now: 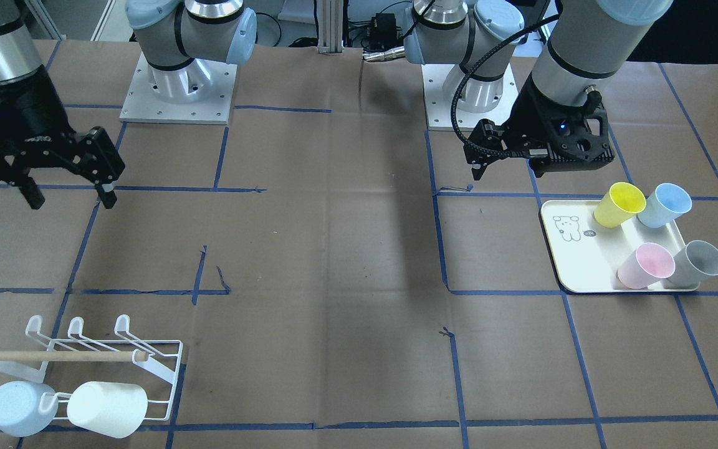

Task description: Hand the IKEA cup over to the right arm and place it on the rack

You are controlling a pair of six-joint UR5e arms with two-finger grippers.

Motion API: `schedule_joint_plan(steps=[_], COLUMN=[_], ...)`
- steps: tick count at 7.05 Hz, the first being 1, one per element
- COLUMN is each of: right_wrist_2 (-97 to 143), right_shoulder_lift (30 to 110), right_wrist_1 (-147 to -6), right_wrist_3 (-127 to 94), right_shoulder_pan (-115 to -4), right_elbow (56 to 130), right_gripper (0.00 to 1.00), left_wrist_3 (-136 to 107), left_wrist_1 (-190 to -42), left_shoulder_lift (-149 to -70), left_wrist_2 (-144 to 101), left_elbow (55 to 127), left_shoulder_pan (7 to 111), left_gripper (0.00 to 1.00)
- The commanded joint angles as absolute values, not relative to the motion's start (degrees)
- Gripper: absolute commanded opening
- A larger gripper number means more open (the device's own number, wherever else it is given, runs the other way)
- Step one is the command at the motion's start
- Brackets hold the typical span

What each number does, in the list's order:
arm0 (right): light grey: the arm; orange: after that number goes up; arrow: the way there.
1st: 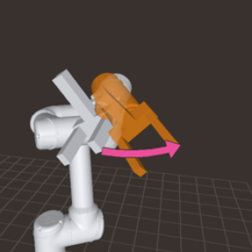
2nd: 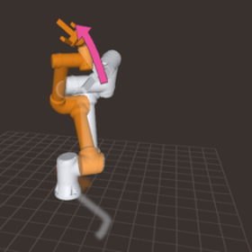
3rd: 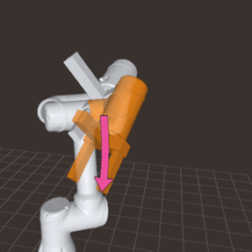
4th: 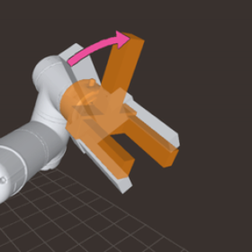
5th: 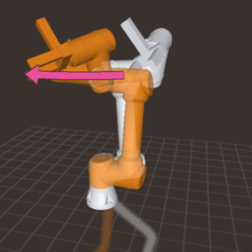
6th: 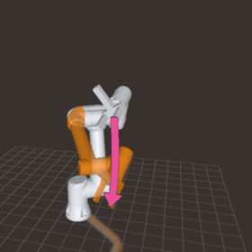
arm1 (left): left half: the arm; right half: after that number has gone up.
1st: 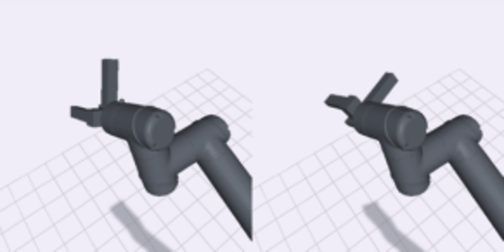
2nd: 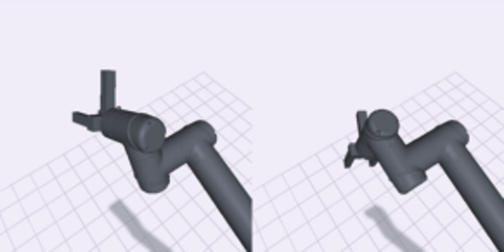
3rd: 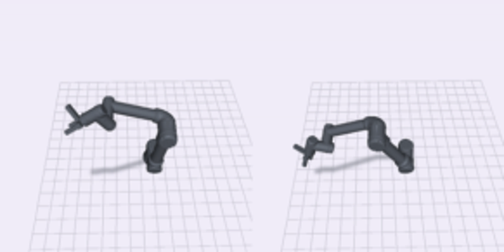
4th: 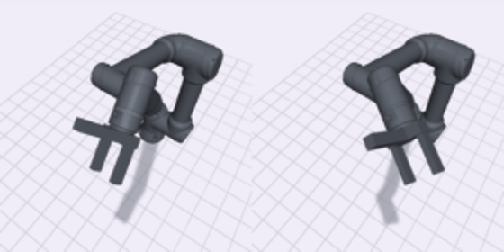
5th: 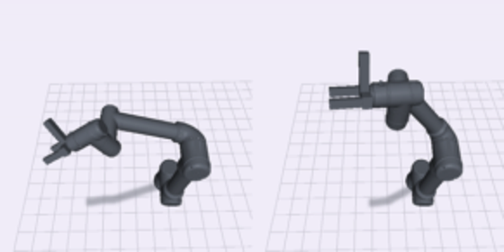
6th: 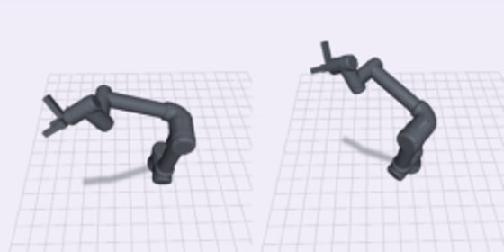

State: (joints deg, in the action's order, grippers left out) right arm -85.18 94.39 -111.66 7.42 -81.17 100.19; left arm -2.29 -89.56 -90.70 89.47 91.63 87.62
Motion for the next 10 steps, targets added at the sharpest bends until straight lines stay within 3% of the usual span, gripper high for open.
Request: schedule_joint_plan(steps=[1, 4, 10], right_wrist_2=[-87.53, -88.86, -89.03], right_shoulder_lift=[96.41, 96.15, 94.57], right_wrist_1=[-103.55, -98.27, -97.73], right_wrist_3=[3.09, -1.04, -0.97], right_shoulder_pan=[-84.97, -91.22, -91.32], right_elbow=[100.02, 94.14, 94.48], right_gripper=[1.0, 1.0, 1.0], left_wrist_3=[-2.29, -2.29, -2.37], left_wrist_1=[-89.56, -89.56, -89.56], left_shoulder_lift=[-90.7, -90.7, -90.7], left_wrist_2=[89.47, 89.47, 89.47], left_elbow=[91.67, 91.67, 91.67], left_shoulder_pan=[87.63, 87.63, 87.63], left_gripper=[0.99, 1.0, 1.0])
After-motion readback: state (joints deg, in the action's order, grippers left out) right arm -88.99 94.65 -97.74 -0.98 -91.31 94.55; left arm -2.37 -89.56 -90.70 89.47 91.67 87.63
